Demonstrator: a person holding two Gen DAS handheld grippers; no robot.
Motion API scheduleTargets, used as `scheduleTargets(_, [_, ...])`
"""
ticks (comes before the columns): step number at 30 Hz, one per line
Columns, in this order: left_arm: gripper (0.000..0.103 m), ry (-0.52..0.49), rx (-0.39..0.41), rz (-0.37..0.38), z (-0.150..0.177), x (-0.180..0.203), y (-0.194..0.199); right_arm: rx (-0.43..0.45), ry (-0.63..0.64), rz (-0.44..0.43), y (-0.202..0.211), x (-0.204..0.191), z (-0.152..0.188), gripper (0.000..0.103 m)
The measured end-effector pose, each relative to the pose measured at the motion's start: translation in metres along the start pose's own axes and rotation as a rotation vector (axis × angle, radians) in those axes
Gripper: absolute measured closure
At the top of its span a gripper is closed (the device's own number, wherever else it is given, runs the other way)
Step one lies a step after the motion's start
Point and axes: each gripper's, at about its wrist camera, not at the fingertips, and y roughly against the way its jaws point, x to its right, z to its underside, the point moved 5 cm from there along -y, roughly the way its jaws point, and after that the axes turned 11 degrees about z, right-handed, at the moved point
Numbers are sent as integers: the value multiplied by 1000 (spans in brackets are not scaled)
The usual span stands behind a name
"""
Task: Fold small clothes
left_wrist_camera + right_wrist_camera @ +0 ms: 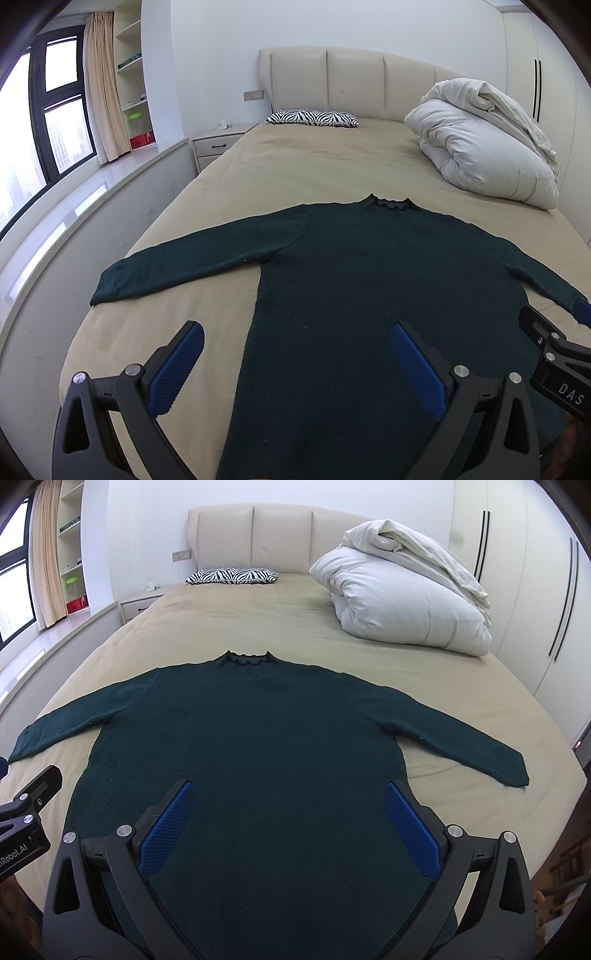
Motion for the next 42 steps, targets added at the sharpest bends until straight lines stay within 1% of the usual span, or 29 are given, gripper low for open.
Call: scheduleTargets(42, [0, 3, -4, 3, 1, 1, 0, -31, 4, -11, -6, -1, 5, 0])
